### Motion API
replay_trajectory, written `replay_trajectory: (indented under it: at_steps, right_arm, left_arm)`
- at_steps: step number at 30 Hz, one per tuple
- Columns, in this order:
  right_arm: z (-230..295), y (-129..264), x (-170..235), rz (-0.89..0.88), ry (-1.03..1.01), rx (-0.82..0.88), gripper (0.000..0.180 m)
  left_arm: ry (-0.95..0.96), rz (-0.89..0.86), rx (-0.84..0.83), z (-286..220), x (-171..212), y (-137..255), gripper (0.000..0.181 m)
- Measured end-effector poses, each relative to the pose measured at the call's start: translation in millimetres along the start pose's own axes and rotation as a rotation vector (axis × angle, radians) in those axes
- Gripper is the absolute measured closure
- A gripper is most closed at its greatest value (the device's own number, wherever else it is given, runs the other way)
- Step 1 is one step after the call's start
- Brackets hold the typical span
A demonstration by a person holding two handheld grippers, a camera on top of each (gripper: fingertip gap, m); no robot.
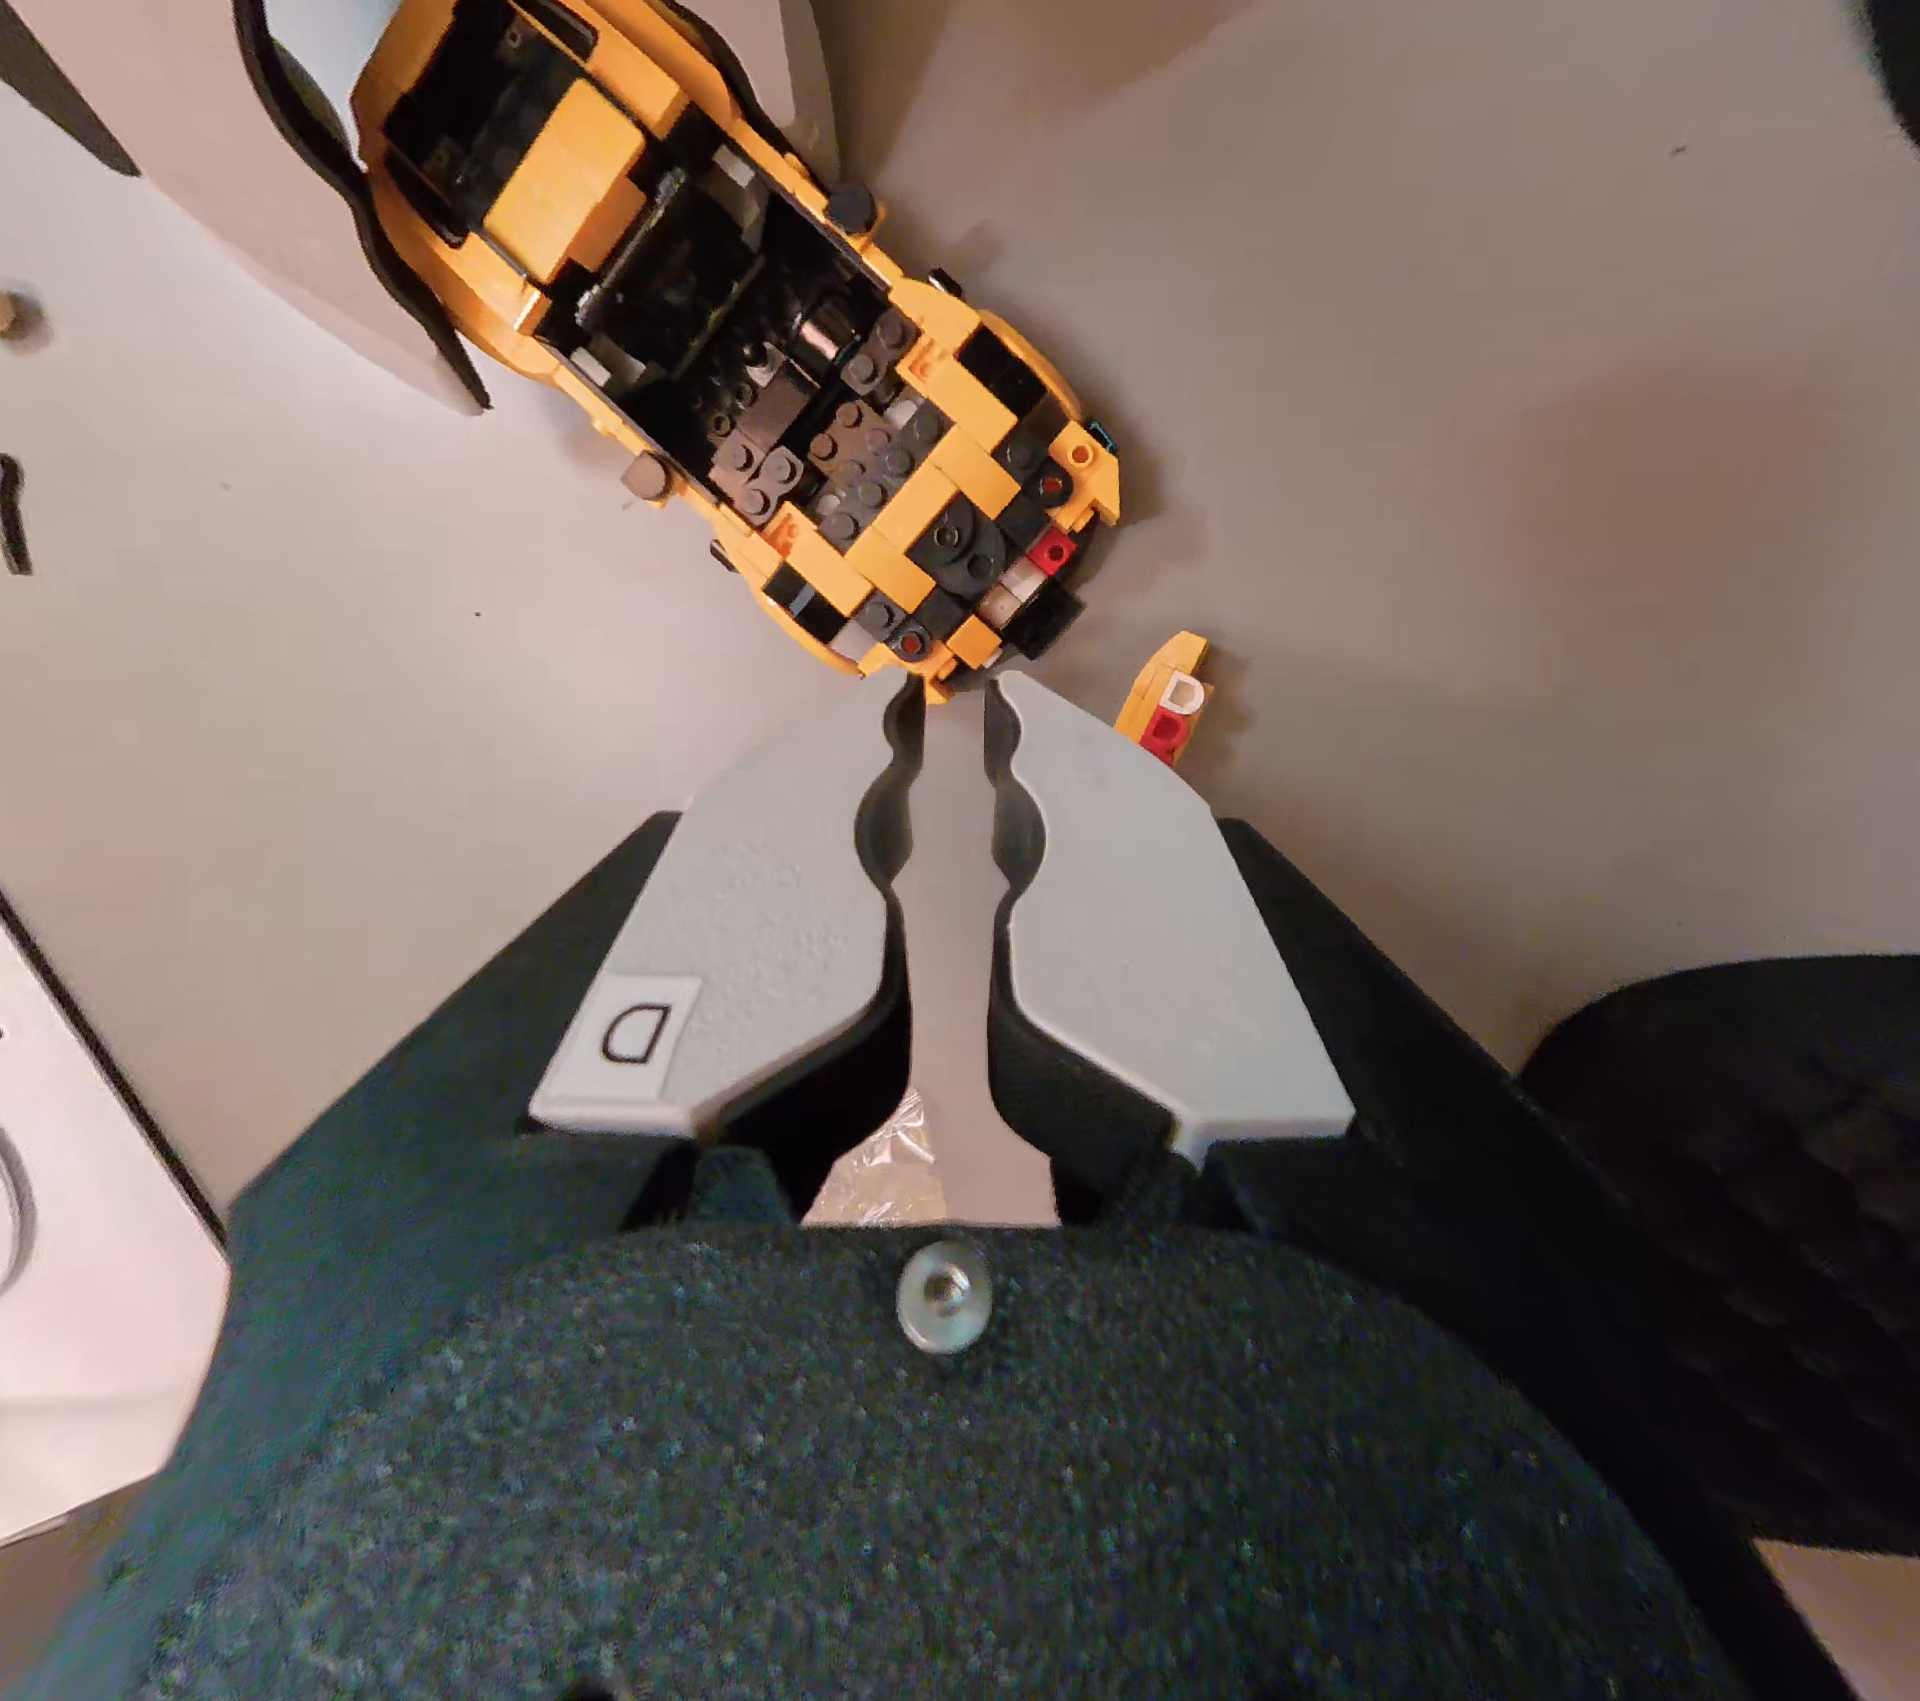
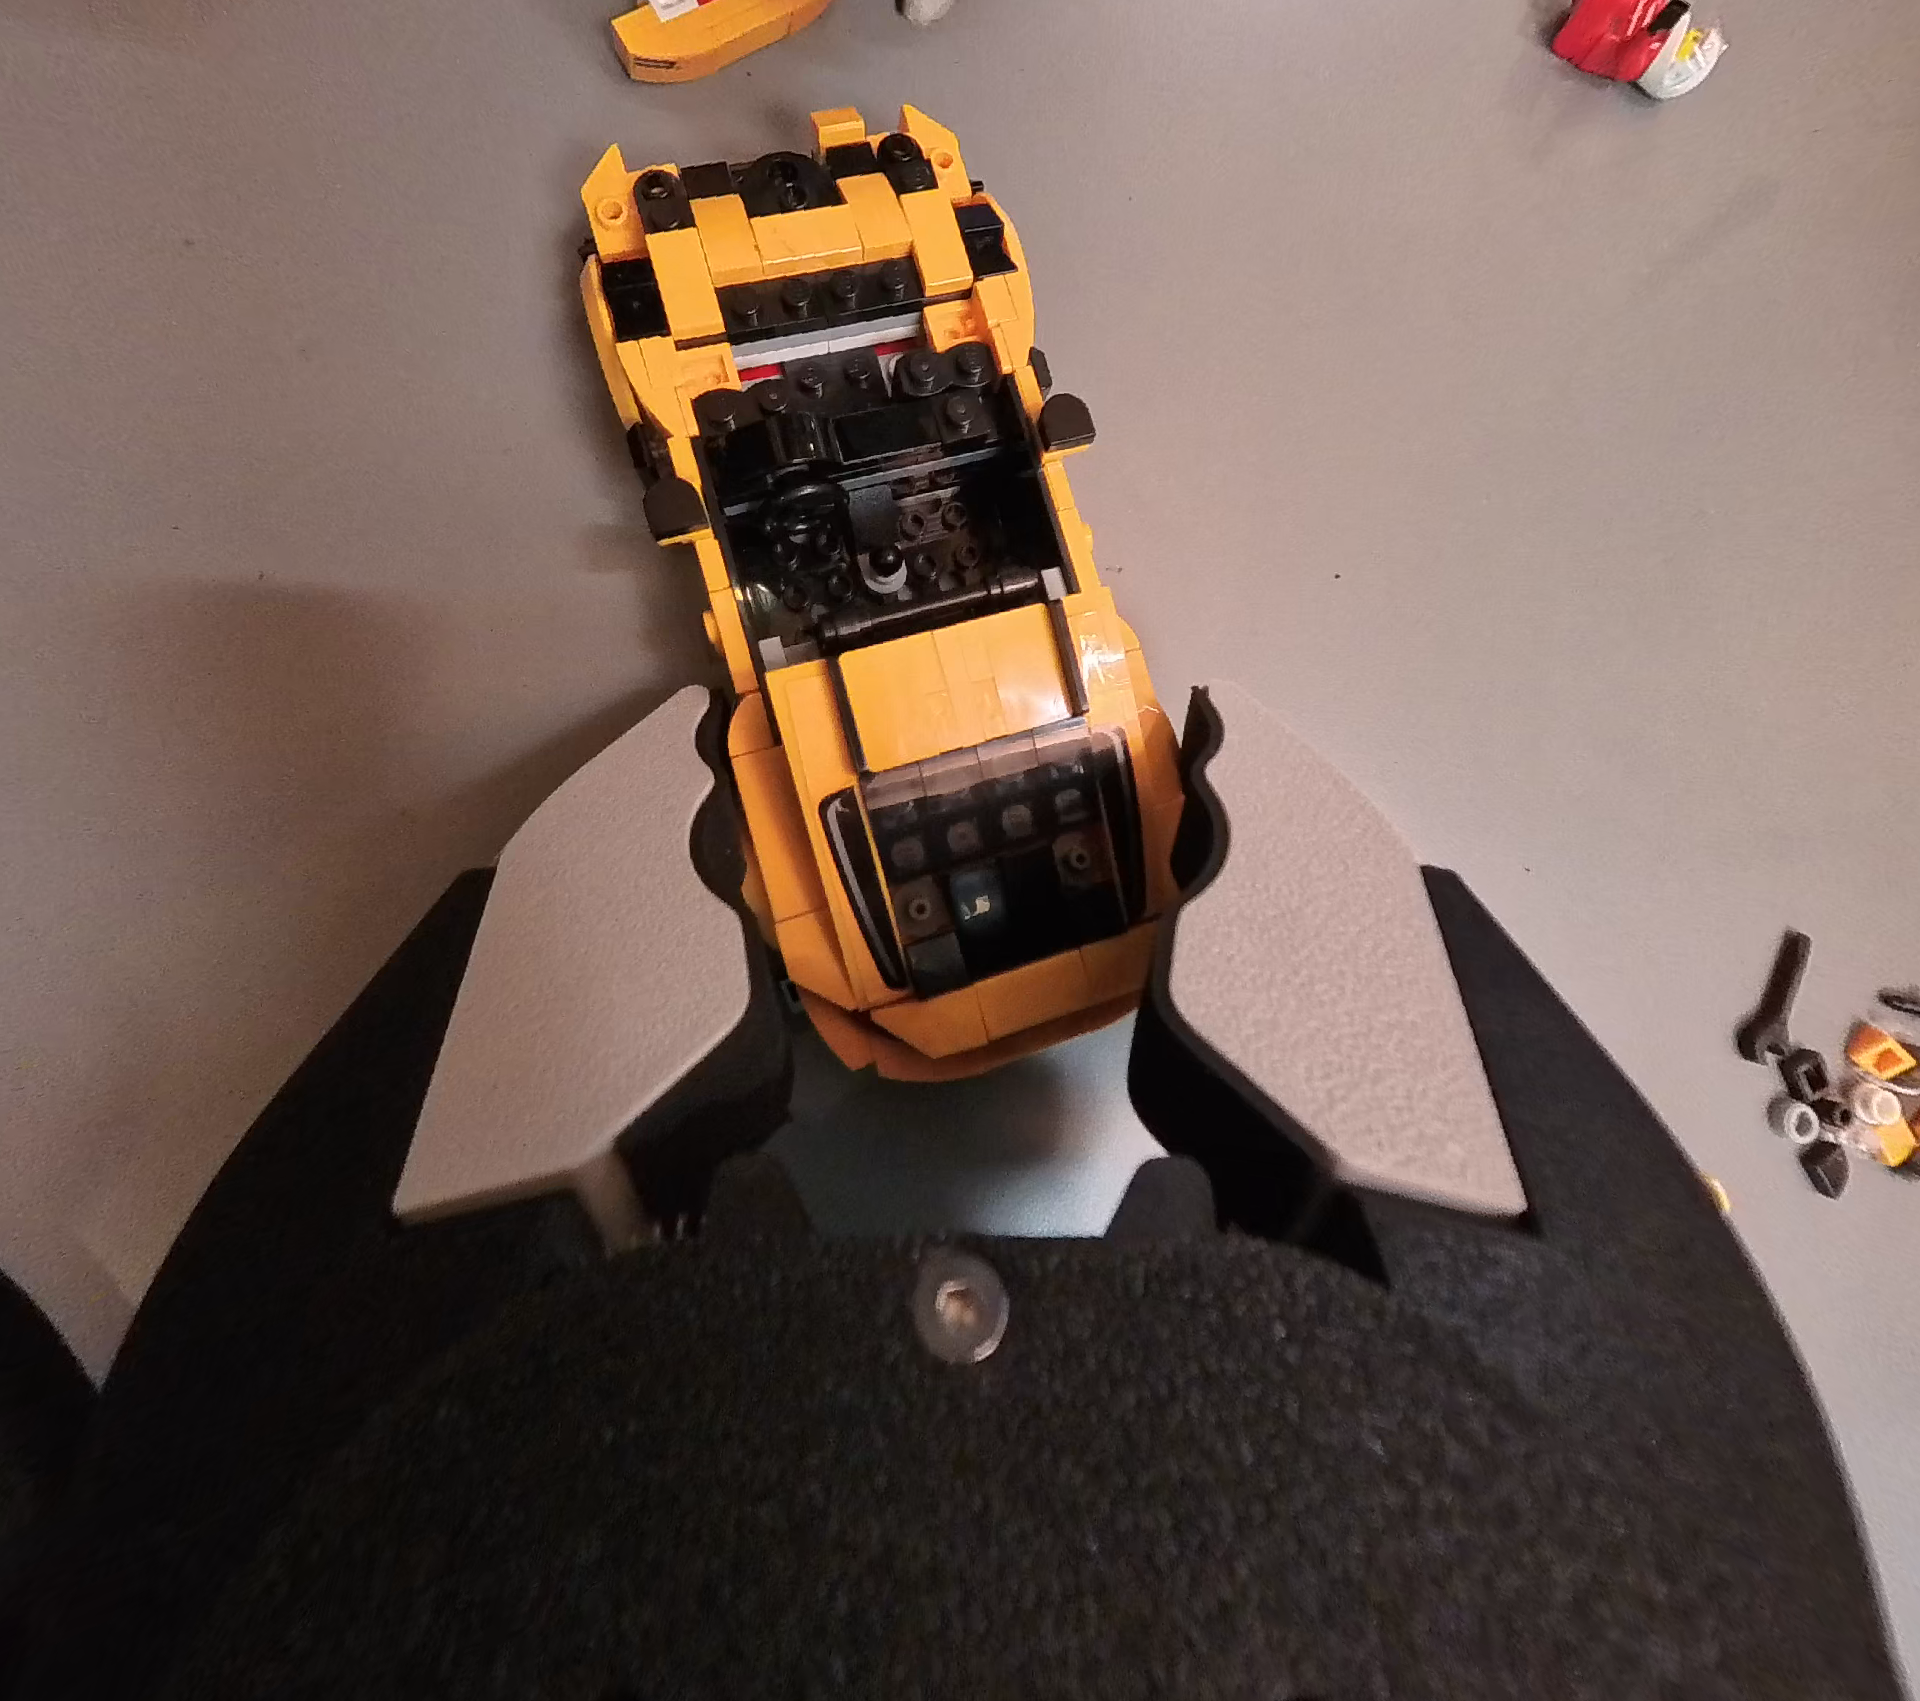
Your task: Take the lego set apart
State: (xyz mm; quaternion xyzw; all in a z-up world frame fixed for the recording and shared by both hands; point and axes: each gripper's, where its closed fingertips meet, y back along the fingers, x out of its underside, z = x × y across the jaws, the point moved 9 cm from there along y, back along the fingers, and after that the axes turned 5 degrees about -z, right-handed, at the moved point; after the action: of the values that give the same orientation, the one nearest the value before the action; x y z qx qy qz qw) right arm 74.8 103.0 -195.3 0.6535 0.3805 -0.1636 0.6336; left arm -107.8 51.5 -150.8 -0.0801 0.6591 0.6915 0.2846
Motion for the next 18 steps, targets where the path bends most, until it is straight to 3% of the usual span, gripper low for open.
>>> replay_trajectory:
  at_steps: [9,18]
  right_arm:
    - [0,0,0,-0.003,-0.001,0.001,0.097]
    - [1,-1,0,-0.002,-0.005,0.004,0.097]
  left_arm:
    - [0.094,-0.039,-0.067,-15,14,6,0.169]
    - [0.156,0.007,0.009,-34,34,-7,0.151]
